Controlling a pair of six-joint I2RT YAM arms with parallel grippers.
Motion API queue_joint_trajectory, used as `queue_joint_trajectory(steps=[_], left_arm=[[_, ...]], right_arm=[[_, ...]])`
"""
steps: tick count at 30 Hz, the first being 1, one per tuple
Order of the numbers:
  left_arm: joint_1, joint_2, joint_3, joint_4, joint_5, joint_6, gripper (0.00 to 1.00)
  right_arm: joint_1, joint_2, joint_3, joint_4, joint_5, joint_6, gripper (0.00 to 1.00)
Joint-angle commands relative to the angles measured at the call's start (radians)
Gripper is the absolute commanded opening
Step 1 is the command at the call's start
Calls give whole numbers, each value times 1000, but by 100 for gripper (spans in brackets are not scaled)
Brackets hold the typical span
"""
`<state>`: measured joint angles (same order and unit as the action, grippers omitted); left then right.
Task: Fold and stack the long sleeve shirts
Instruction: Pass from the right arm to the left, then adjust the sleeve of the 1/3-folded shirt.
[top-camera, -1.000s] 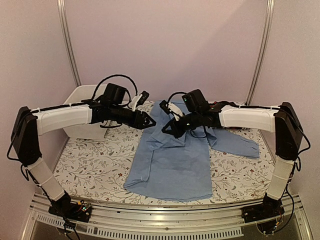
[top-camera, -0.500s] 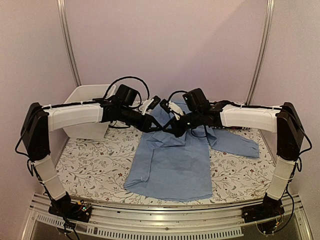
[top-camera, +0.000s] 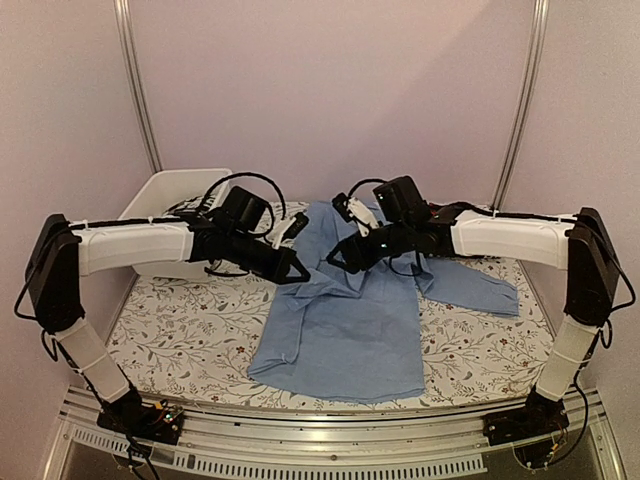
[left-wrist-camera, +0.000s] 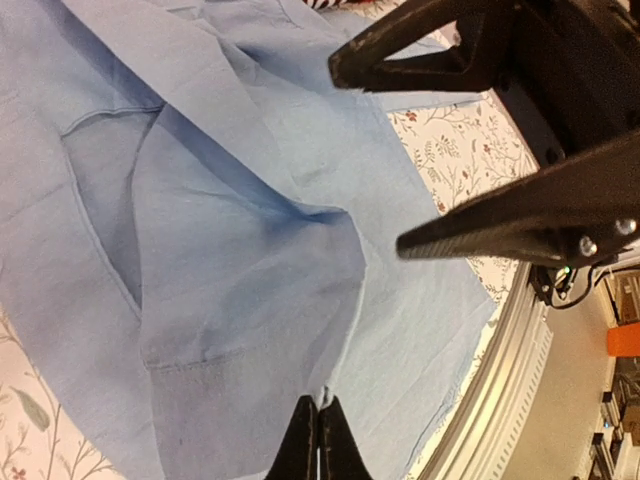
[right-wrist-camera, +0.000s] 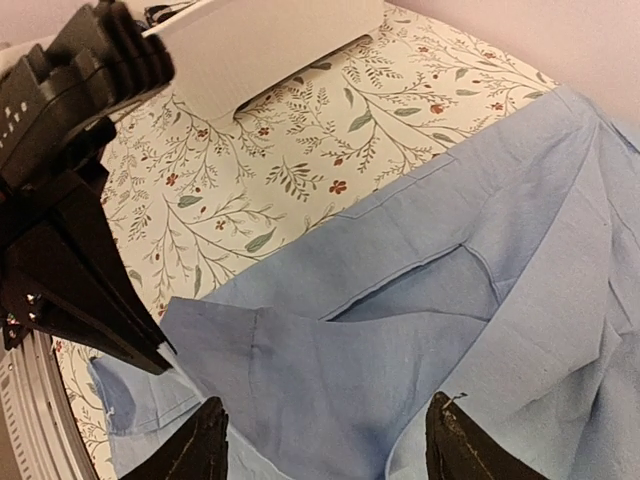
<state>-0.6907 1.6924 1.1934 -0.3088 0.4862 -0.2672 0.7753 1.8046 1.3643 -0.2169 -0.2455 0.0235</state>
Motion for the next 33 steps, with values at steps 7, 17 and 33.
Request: queue_joint_trajectory(steps=[7,17,33], left_arm=[[31,-197,-108,-38,-137,-382,0],[133,-335,-434,488,88,-1054,0],[133,-387,-680,565,6,-1331,0]], right_arm=[[-71,-72,-70,46,190,196,66],[-79,-64,-132,77,233,302,65],[-43,-31,-174,107,211,342,63]])
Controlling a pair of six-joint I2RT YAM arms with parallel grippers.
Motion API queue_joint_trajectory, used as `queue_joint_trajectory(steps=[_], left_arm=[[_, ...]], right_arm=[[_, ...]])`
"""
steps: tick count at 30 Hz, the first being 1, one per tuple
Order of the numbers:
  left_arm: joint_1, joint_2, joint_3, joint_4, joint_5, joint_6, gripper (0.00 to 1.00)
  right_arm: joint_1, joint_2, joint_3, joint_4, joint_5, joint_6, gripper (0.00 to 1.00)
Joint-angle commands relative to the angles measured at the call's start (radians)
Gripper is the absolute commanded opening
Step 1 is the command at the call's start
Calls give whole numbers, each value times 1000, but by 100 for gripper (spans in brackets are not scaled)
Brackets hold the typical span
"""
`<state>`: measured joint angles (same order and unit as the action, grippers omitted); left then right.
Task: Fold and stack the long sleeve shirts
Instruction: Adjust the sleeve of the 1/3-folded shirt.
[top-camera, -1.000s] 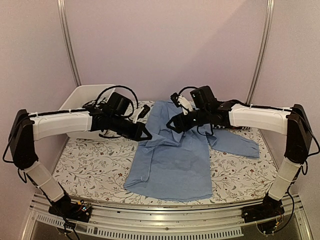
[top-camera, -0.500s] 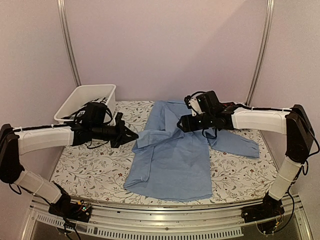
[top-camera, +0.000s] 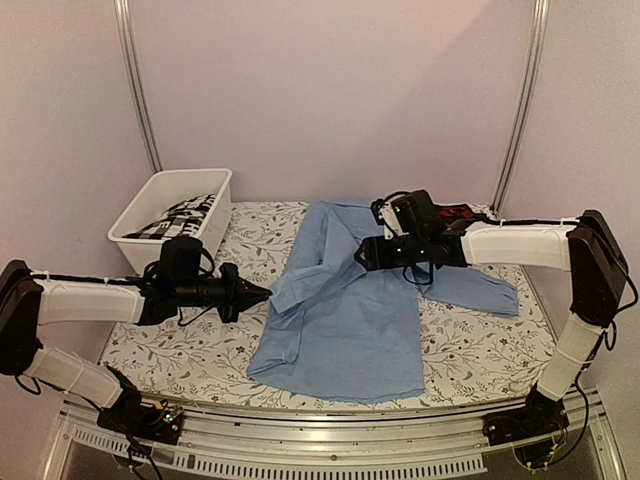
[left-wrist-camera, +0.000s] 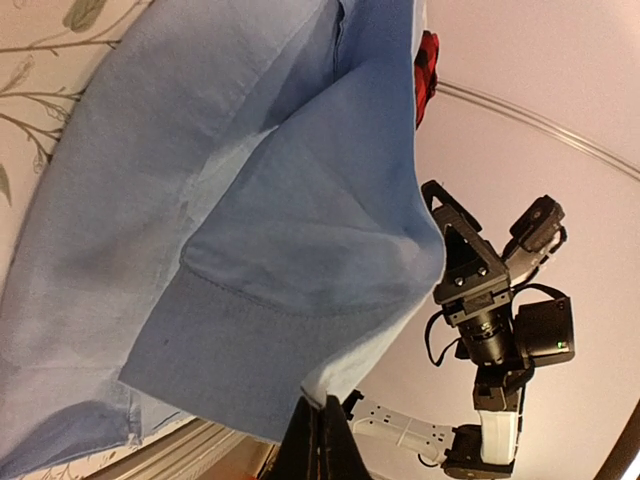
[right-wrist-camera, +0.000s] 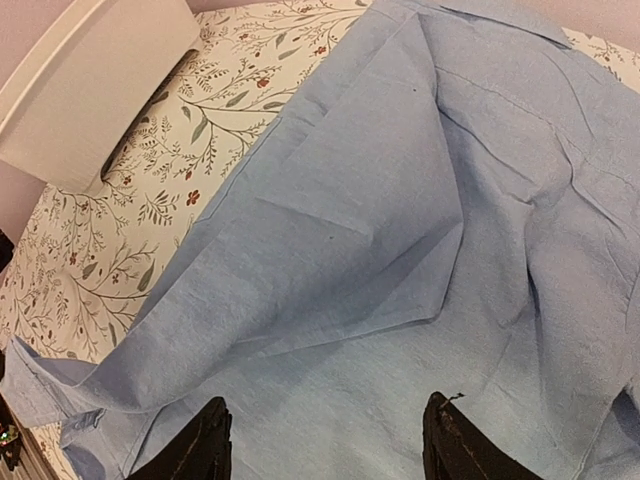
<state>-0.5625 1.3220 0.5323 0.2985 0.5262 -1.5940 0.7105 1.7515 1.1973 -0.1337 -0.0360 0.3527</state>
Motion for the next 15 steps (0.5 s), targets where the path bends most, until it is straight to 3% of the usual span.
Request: queue_joint_trajectory(steps=[1,15], left_arm=[[9,-15,-19,-67,-50,9,0],[87,145,-9,-123,-17,203,2]], right_arm=[[27,26,-5,25,3,13,63],[81,87,38,23,29,19,63]])
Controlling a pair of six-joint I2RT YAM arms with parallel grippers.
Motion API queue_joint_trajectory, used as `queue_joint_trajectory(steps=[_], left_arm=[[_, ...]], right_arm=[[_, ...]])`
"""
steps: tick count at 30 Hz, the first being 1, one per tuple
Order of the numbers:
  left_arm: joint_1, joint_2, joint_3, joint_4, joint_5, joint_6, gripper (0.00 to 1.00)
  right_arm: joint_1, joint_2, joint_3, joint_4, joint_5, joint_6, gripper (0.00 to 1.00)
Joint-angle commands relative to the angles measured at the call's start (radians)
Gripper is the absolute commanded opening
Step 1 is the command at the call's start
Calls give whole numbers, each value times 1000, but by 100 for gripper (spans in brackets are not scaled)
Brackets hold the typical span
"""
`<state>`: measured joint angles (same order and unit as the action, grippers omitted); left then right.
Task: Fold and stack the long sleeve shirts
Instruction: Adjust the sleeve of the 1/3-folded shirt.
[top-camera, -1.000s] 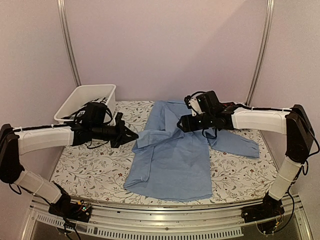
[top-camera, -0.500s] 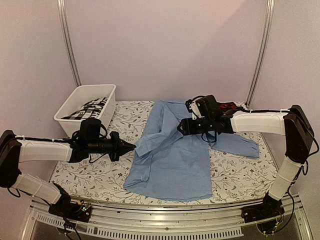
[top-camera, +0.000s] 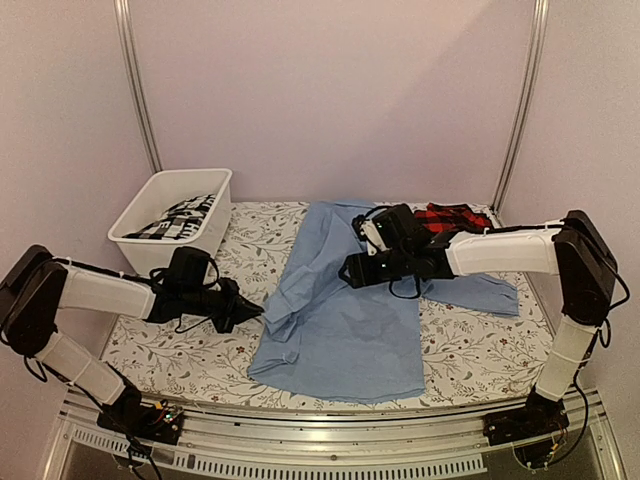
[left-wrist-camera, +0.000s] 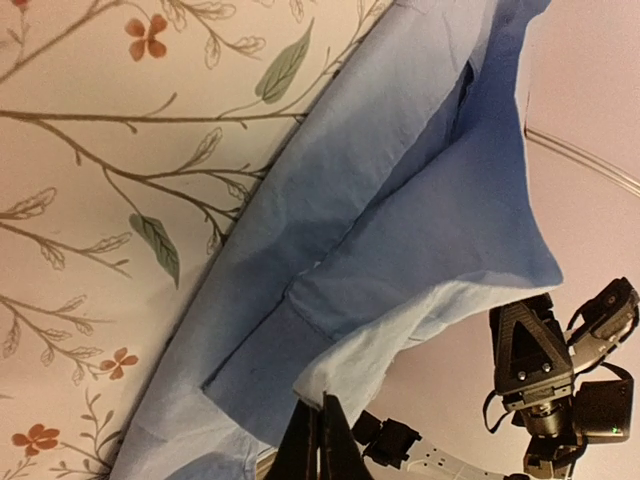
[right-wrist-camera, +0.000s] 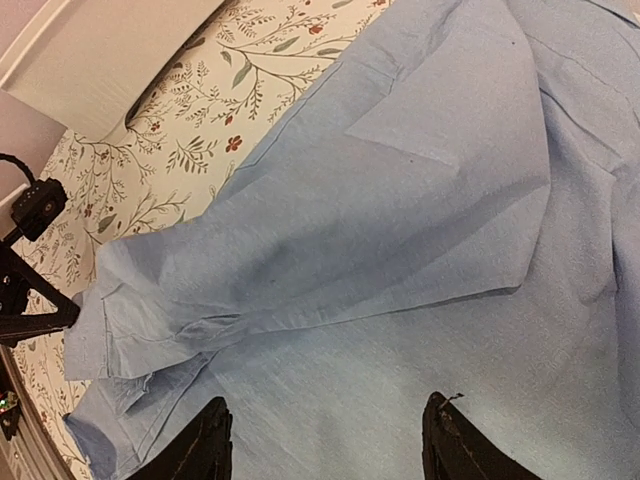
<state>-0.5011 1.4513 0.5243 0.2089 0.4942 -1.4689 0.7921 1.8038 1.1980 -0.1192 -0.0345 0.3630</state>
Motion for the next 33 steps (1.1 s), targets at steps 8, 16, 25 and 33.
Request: queue_joint_trajectory(steps=[8,16,25,33], left_arm=[[63,38,53,-107,40,226,5],[61,59,117,-196,136,334,0],[84,13,130,-402,104,474,0],[72,55,162,-418,136,531,1]], right_arm=[[-20,149,169,-38,78,1,62],[-30,165,184,-70,51,-5,61],[32,143,159,-97,47,-25,61],[12,170,153,-103,78,-6,61]])
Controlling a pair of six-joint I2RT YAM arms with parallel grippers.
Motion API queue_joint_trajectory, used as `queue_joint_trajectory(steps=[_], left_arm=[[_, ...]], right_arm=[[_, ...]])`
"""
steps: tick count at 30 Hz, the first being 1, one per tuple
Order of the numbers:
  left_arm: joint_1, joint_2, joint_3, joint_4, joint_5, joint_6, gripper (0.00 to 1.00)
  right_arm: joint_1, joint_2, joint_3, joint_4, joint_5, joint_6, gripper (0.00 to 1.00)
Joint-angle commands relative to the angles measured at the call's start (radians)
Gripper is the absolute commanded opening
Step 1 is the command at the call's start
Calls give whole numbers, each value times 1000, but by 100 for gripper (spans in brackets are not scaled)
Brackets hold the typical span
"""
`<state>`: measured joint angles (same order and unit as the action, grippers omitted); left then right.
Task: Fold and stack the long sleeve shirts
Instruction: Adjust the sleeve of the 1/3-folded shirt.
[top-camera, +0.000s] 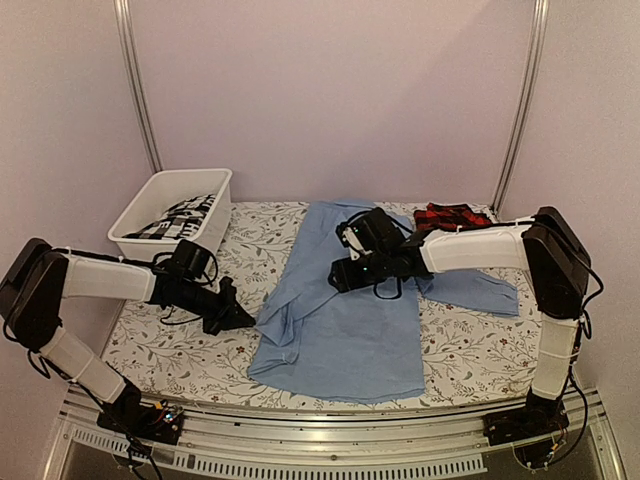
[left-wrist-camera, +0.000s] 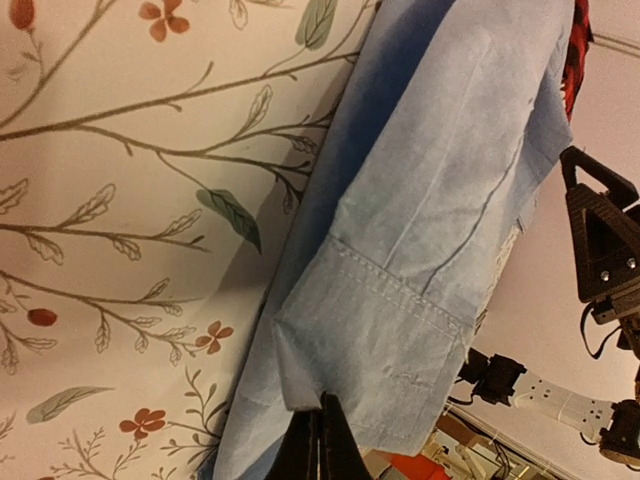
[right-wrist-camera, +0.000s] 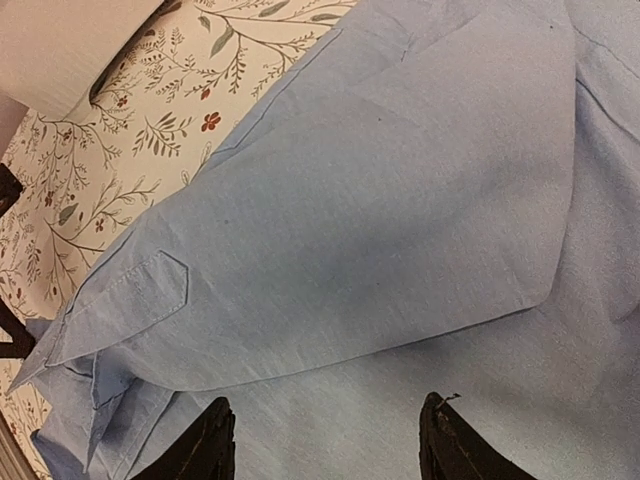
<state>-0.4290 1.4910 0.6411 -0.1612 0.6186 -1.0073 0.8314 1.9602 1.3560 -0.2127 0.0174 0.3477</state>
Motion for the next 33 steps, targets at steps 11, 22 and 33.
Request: queue_joint_trajectory(steps=[11,22,33], left_arm=[[-23,76,106,-90,17,126,0],[-25,75,122,-77,35,125,0],[-24,72,140,-101,42,147,0]], right_arm=[[-120,76,-20,77,-135,174,59],[-156,105,-97,290,-224,357,49],[-171,111,-150,337,-136,455,44]])
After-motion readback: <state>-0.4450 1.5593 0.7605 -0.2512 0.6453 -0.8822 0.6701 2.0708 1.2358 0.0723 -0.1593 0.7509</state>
